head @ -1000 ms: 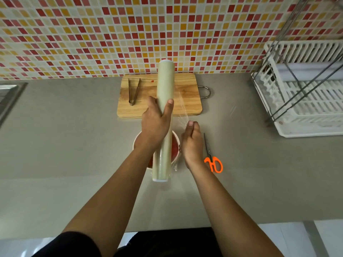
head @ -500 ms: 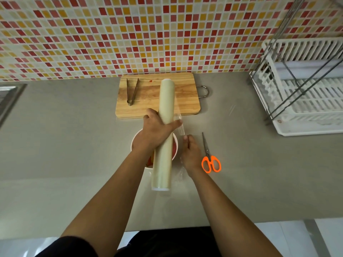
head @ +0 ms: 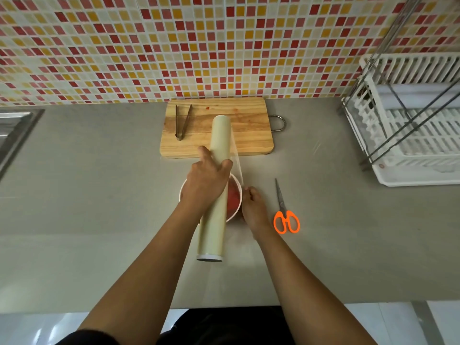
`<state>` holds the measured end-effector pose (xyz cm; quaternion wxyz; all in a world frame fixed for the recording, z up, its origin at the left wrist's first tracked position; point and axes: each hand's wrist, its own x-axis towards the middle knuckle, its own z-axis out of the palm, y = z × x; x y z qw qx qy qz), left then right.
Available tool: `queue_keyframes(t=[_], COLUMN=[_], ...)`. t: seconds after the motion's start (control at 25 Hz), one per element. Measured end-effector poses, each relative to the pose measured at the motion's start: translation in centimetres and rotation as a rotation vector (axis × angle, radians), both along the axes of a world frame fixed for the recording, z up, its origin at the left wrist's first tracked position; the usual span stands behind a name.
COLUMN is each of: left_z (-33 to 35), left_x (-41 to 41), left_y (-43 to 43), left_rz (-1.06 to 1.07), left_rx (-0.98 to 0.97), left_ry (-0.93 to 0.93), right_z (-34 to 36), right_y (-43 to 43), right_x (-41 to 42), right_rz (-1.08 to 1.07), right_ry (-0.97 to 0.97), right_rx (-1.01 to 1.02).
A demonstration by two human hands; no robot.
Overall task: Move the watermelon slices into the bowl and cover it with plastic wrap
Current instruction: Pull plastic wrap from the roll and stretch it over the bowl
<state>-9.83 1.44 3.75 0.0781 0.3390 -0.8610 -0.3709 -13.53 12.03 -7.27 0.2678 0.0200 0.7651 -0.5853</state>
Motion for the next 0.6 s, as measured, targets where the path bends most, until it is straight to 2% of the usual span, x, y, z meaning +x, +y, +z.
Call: queue_keyframes(t=[0.16,0.28,0.44,0.6], left_z=[-0.7,-1.1,-1.8,-2.0], left_x=[0.7,1.1,1.7,2.2], left_y=[0.3,0.4,0.5,0.8], left_rz=[-0.012,0.038,0.058,0.061], left_rx=[-0.088,-0.082,-0.08,-0.108], left_ry=[0.062,0.049,0.022,0.027], right_z=[1.2,2.5,3.3,2.7], right_y=[-0.8,-2.4,-3.9,-3.9], right_x=[-2.5,-4.7,-6.7,-7.2], right_rz=[0.045,0.113,0.054,-0.042], right_ry=[-0.112,-0.229,-0.351,-0.319], right_rx=[0.022,-0.092,-0.198,-0.125])
